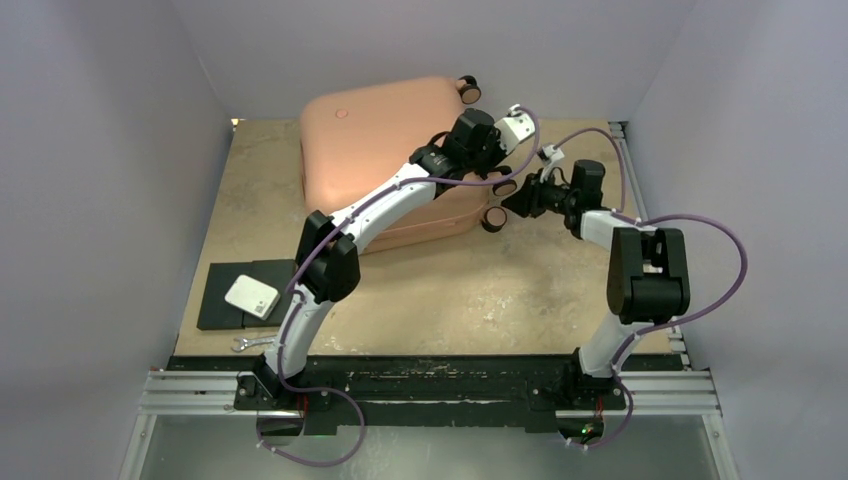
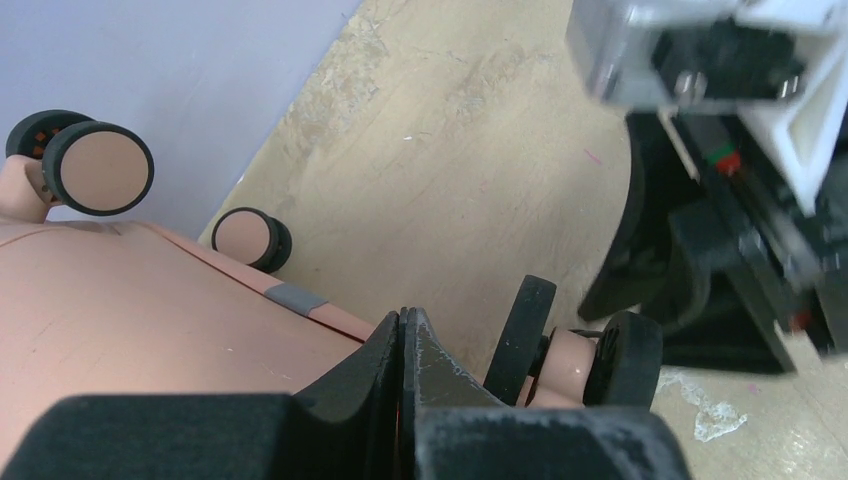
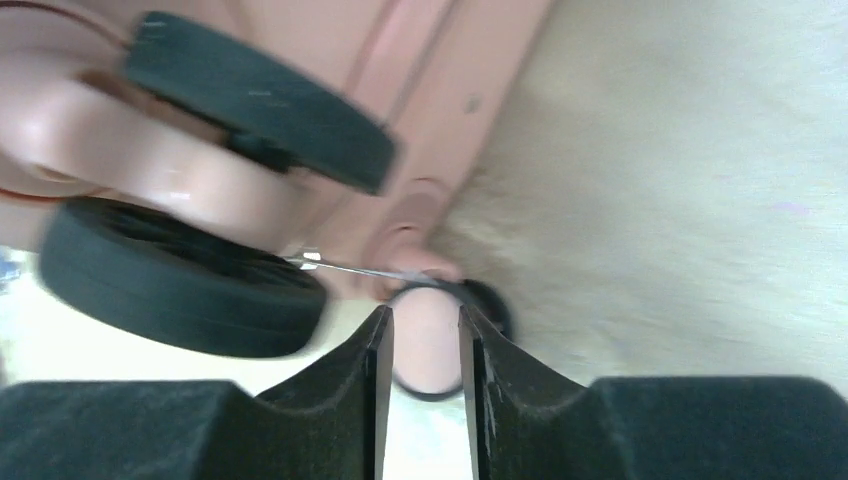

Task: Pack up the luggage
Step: Zip the luggage at the center of the board.

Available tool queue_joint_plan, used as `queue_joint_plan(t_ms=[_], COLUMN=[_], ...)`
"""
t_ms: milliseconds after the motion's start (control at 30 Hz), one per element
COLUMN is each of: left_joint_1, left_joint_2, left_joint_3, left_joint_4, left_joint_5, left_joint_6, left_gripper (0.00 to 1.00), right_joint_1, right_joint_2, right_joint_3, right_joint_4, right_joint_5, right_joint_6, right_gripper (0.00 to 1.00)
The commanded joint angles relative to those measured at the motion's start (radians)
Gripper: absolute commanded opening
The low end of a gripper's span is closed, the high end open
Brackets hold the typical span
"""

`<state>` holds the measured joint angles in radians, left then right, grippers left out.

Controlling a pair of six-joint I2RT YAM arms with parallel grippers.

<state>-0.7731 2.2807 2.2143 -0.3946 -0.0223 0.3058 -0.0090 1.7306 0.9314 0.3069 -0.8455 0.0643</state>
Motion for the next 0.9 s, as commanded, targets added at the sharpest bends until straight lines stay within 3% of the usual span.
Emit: queue_joint_plan(t_ms=[0,467,867], left_joint_1=[0.037,0.038,0.038], left_joint_2=[0.053,0.056,0.049], left_joint_3=[-0.059,-0.021,-0.013], left_joint_4=[-0.349,-0.377,-0.386], left_joint_5=[-0.039,-0.011,0.004], left_joint_6=[0.004,-0.021,-0.031], left_gripper=[0.00,0.00,0.00], right_joint_1=[-0.068,-0.002,-0.001], right_joint_2=[0.036,0.113,0.080], right_joint_3=[0.055,0.143,0.101], right_joint_4=[-0.001,-0.166,-0.116], right_joint_5=[-0.005,-0.261,-0.363], right_joint_6=[-0.156,-0.420,-0.443], right_gripper=[0.35,0.53,0.60])
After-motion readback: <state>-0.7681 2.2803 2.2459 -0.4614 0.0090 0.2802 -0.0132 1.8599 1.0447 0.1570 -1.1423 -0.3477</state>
